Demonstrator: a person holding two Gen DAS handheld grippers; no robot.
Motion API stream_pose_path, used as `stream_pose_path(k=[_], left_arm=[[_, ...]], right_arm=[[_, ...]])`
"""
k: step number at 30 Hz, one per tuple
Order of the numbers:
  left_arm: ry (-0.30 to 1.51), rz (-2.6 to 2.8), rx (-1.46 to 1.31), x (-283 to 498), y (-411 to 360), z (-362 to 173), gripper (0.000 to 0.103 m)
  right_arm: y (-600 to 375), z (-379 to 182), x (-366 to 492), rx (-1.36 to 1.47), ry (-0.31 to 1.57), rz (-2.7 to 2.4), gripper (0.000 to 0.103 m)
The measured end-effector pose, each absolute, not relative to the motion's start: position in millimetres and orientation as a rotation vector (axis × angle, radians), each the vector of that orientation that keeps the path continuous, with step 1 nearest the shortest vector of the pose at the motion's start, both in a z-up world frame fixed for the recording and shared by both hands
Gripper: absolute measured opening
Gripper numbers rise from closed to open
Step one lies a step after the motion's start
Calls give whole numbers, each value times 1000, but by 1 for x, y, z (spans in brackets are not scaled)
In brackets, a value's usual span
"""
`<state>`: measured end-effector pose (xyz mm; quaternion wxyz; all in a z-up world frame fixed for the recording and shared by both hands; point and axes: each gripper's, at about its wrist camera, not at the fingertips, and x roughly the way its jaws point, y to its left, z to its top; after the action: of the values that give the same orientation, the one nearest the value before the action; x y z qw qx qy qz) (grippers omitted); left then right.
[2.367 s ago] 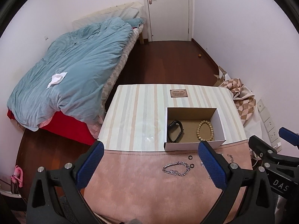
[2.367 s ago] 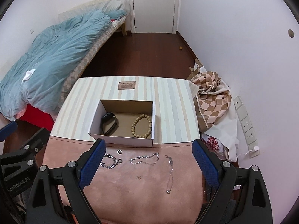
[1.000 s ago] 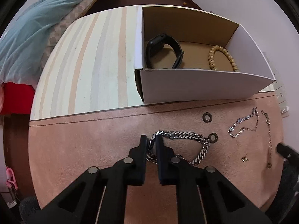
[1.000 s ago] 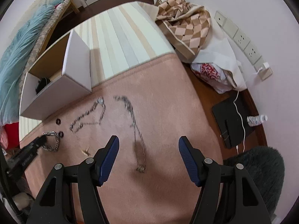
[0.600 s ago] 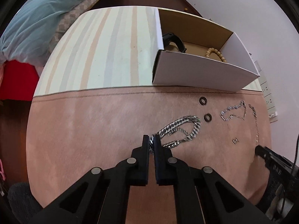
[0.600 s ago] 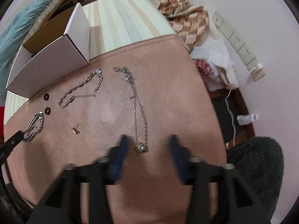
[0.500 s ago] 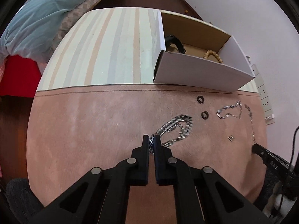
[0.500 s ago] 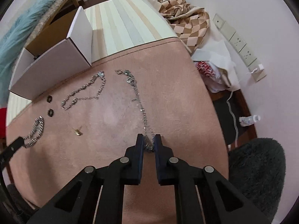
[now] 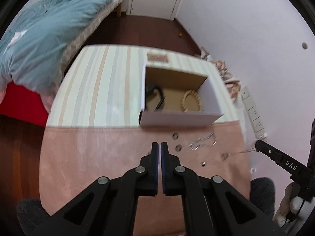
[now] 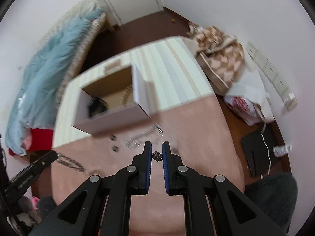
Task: Organize jewelry
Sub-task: 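Carry the chain bracelet into the box and release while the right tool drops the necklace in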
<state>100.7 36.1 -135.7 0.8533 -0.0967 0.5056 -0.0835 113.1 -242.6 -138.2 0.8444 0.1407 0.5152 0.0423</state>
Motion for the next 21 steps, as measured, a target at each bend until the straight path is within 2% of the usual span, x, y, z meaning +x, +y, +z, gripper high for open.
stream_pose_path(k=[6, 11, 12, 14, 15, 16, 21], left_arm=[[981, -228, -211, 122, 37, -90, 0], [1012, -249, -225, 140, 45, -91, 5], [1032, -243, -226, 141, 49, -99, 9], [1095, -217, -236, 141, 56, -123, 31], [1121, -207, -249, 139, 60, -137, 56], [1139, -202, -263, 135, 62, -148, 63], [1256, -156, -283, 119, 70, -221, 63]], right_arm=[[-229, -92, 138, 289, 1042, 212, 11], [-211, -71, 154, 272, 1014, 268, 11], [-209, -73, 155, 275, 1014, 271, 11], [-206, -79, 153, 274, 1011, 264, 11], [-206, -84, 151, 279, 1014, 260, 11], [-206, -90, 148, 282, 1020, 253, 11], [-213, -135, 131, 307, 1086, 201, 11]])
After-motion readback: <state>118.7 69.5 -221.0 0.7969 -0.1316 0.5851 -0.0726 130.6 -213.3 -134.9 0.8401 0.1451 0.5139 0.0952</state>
